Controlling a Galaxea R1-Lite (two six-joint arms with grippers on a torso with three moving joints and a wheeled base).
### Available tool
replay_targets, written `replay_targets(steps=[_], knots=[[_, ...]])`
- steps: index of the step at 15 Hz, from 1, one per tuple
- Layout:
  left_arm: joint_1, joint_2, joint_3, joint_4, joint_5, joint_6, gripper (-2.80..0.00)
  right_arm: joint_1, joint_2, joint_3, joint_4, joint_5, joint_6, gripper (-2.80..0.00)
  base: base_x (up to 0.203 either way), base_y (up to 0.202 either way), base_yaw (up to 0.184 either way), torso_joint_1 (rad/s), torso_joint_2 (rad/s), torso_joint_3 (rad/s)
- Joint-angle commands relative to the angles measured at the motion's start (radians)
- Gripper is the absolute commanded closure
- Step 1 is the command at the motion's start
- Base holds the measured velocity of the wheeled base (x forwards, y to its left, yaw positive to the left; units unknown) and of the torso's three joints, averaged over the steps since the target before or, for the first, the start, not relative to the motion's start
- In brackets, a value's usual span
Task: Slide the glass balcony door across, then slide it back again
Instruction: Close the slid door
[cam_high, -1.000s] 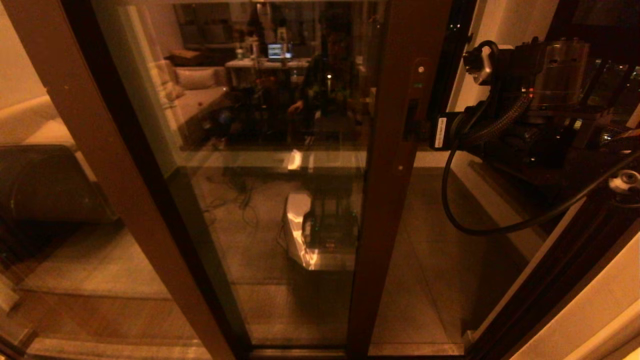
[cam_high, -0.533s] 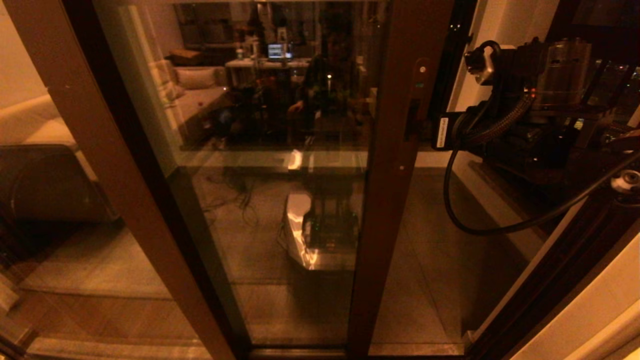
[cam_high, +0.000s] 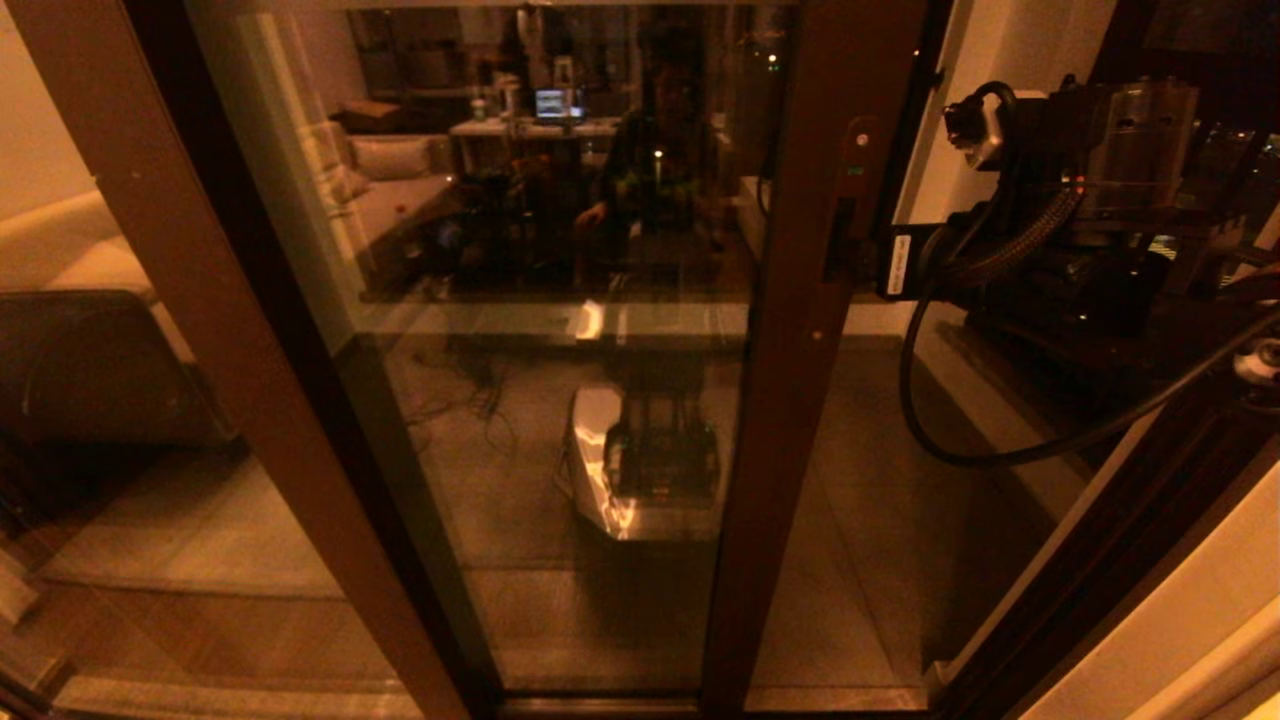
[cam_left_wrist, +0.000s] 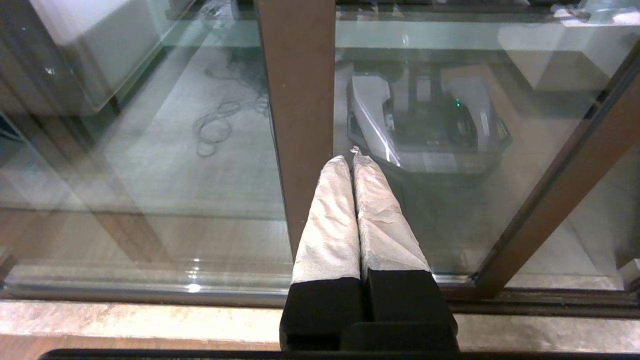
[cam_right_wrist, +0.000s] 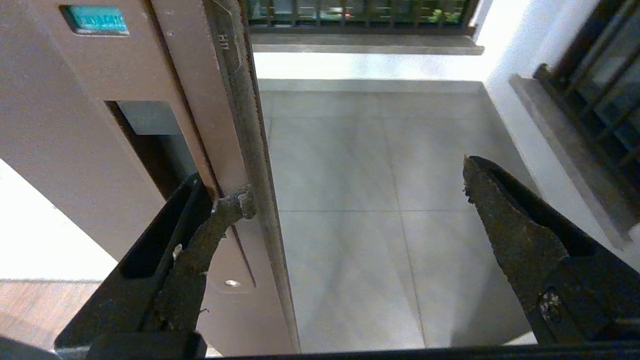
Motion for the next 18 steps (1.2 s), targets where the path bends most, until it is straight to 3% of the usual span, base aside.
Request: replay_targets(steps=[1,18], knots=[[0.0,-0.002,0.0,0.0,0.001,0.0,0.0,0.002,-0.007,0.01,-0.004,0.002,0.0,-2.8,0.0,0.0,0.0,0.0,0.0,0.0],[0.0,-0.002,0.0,0.0,0.001,0.0,0.0,-0.02,-0.048,0.051,-0.004,0.002,0.006,-2.8,0.0,0.0,0.0,0.0,0.0,0.0]])
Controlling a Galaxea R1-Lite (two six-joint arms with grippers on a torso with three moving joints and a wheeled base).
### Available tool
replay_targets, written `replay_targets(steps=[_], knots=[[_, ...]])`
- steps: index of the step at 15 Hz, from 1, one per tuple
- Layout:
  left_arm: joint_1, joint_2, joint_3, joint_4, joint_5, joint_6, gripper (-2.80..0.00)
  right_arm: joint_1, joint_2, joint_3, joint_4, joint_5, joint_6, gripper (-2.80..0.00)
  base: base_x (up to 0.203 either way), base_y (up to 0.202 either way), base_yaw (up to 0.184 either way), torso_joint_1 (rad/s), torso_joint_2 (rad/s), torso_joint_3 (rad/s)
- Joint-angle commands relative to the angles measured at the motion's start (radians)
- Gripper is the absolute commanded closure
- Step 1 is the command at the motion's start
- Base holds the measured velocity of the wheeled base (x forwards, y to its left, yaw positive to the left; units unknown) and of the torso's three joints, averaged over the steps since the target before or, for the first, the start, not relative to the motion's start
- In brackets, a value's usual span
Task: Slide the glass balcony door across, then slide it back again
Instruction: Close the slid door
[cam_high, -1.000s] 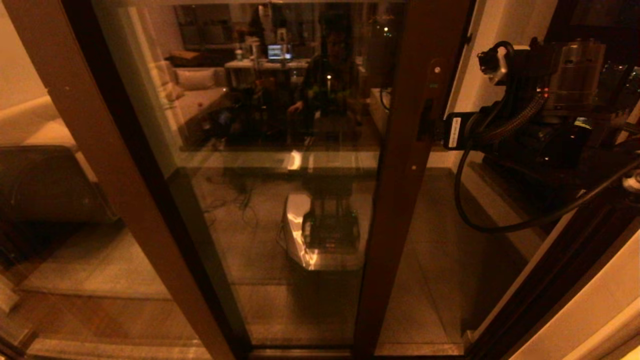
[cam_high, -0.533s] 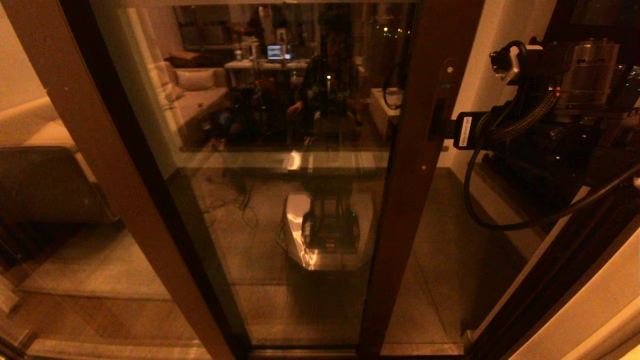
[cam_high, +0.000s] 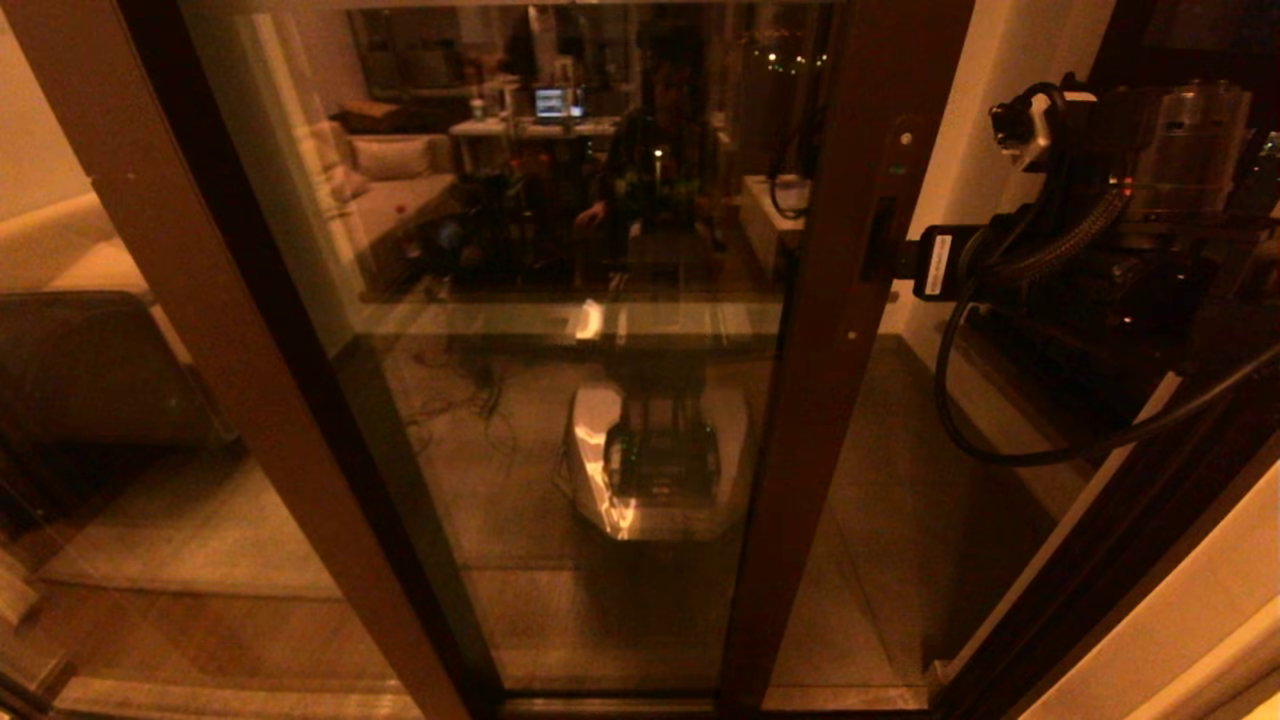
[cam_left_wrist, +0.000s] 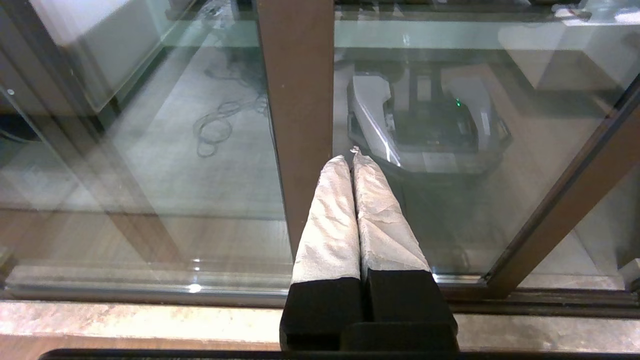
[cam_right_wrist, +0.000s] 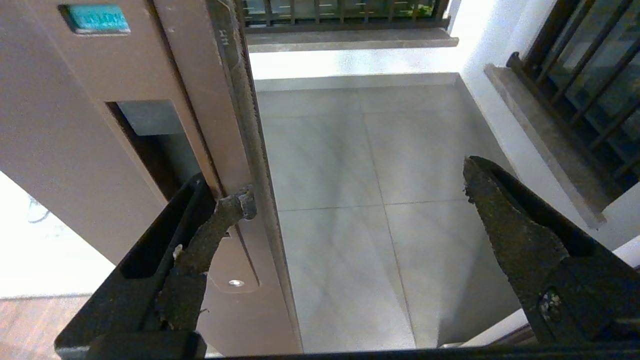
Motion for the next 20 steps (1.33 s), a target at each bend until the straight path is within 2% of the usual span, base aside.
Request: replay_targets(steps=[1,20], knots=[[0.0,-0.002,0.0,0.0,-0.002,0.0,0.0,0.0,-0.009,0.008,0.001,-0.003,0.0,-2.8,0.0,0.0,0.0,0.0,0.0,0.0],[0.0,-0.002,0.0,0.0,-0.001,0.0,0.0,-0.03,-0.026,0.032,0.002,0.01,-0.004,-2.8,0.0,0.0,0.0,0.0,0.0,0.0]])
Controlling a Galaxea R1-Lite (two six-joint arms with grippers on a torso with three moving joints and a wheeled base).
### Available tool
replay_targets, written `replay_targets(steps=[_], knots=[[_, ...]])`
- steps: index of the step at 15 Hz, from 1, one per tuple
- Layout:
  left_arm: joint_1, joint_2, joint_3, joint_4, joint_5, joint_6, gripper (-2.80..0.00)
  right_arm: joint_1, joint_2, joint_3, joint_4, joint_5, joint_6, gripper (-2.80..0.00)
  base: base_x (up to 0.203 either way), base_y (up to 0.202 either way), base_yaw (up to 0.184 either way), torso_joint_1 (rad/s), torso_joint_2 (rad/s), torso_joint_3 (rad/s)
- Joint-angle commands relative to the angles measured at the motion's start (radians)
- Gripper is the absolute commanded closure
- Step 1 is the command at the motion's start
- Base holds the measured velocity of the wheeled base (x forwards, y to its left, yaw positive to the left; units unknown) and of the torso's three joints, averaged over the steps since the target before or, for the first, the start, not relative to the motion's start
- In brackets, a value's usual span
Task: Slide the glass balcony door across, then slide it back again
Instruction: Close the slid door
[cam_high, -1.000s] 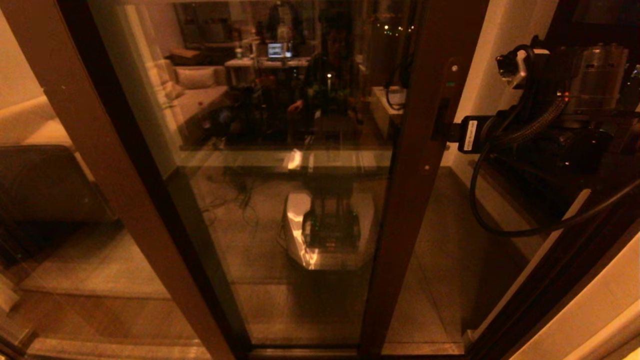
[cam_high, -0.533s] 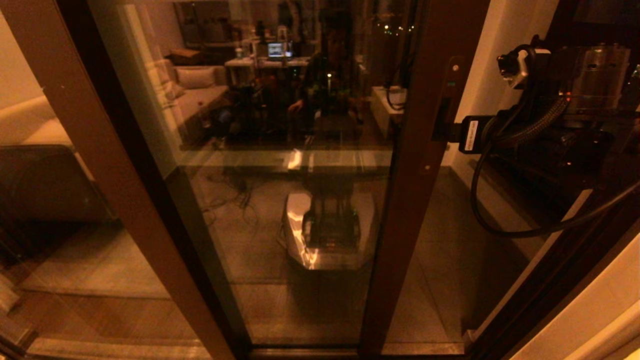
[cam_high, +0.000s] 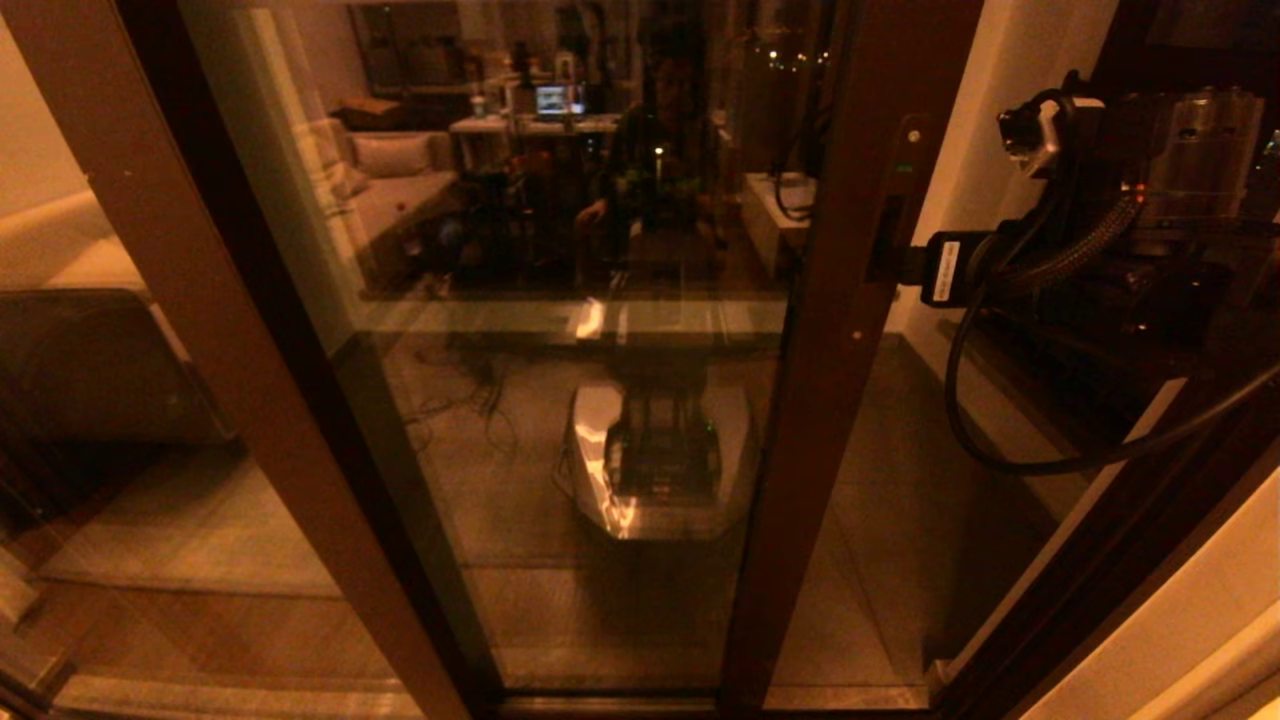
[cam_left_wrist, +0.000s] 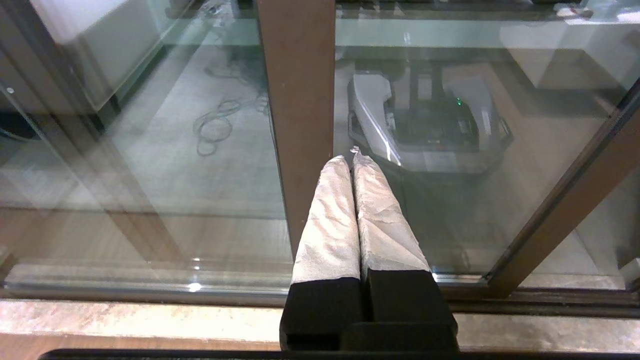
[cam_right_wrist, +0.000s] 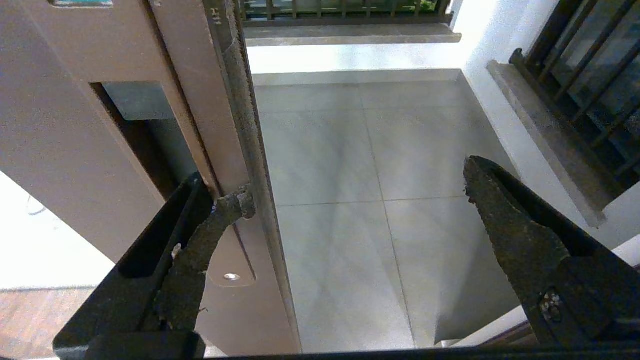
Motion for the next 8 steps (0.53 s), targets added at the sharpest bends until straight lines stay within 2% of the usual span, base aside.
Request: replay_targets(steps=[1,8], knots=[[0.0,-0.002,0.0,0.0,0.001,0.0,0.0,-0.011,-0.004,0.007,-0.002,-0.004,-0.001,-2.8,0.0,0.0,0.0,0.0,0.0,0.0],[0.0,-0.002,0.0,0.0,0.0,0.0,0.0,-0.023,-0.01,0.014,-0.001,-0.002,-0.001,-2.8,0.0,0.0,0.0,0.0,0.0,0.0]])
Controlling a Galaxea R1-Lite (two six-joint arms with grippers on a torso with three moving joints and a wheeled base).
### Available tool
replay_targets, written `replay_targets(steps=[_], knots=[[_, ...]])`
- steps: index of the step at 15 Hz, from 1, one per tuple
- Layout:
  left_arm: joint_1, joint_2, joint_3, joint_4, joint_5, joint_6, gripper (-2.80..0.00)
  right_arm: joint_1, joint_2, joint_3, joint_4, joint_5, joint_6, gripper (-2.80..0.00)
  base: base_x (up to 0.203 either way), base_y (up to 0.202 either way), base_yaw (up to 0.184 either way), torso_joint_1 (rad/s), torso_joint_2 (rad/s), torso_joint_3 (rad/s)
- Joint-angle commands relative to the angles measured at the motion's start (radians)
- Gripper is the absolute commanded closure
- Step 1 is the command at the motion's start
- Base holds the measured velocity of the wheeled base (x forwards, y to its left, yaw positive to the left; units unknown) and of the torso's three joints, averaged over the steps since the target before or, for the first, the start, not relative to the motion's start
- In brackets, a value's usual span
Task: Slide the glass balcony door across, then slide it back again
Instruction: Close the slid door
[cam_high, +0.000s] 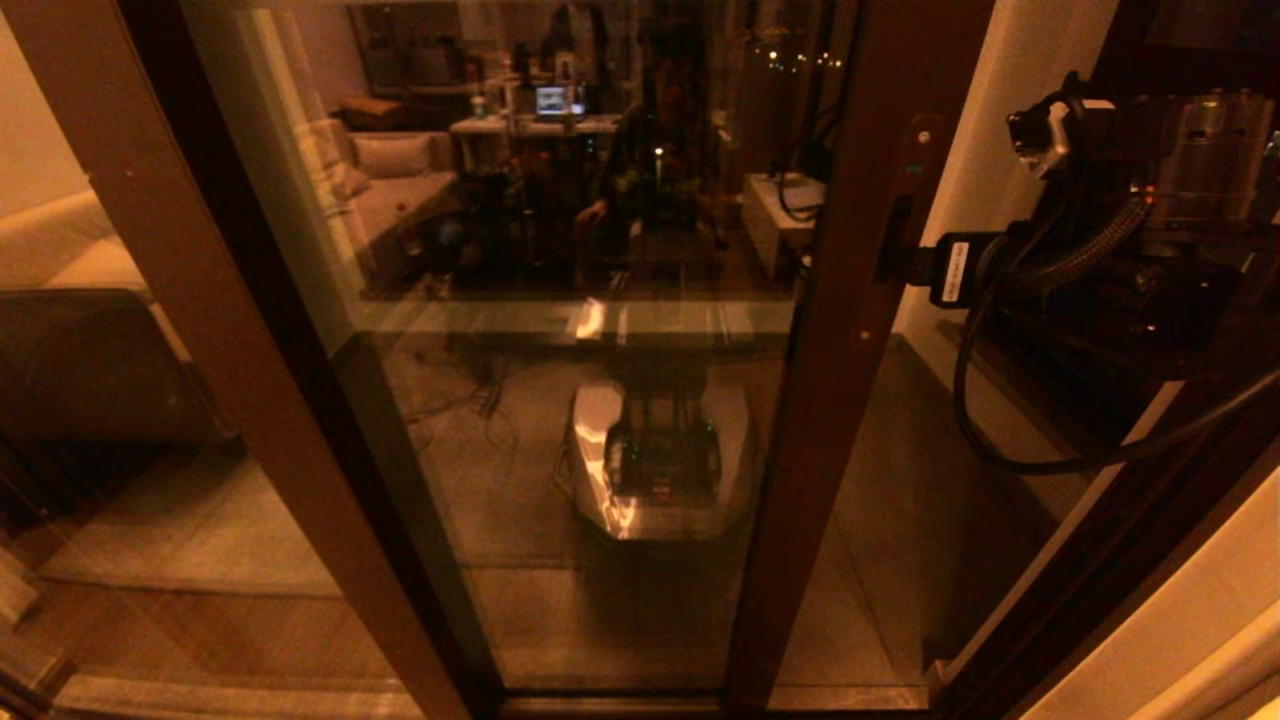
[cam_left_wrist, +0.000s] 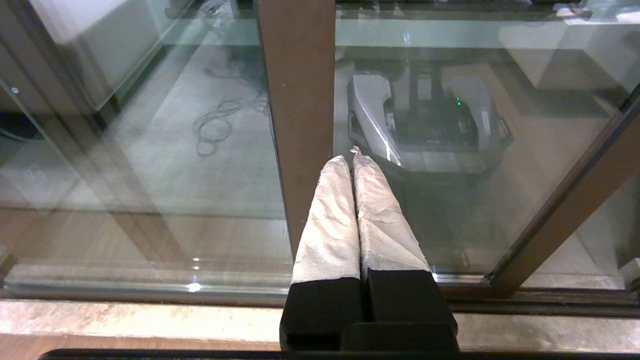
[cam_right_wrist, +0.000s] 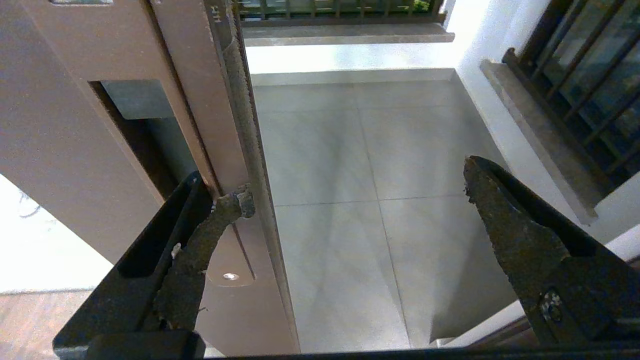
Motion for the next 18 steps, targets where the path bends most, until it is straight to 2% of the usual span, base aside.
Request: replay_targets(steps=[1,18], knots=[[0.0,-0.002,0.0,0.0,0.001,0.0,0.0,-0.003,-0.006,0.006,-0.002,-0.003,-0.001,-2.8,0.0,0.0,0.0,0.0,0.0,0.0],[0.0,-0.002,0.0,-0.001,0.001,0.0,0.0,-0.083,-0.018,0.026,-0.002,0.046,-0.001,-2.8,0.0,0.0,0.0,0.0,0.0,0.0]])
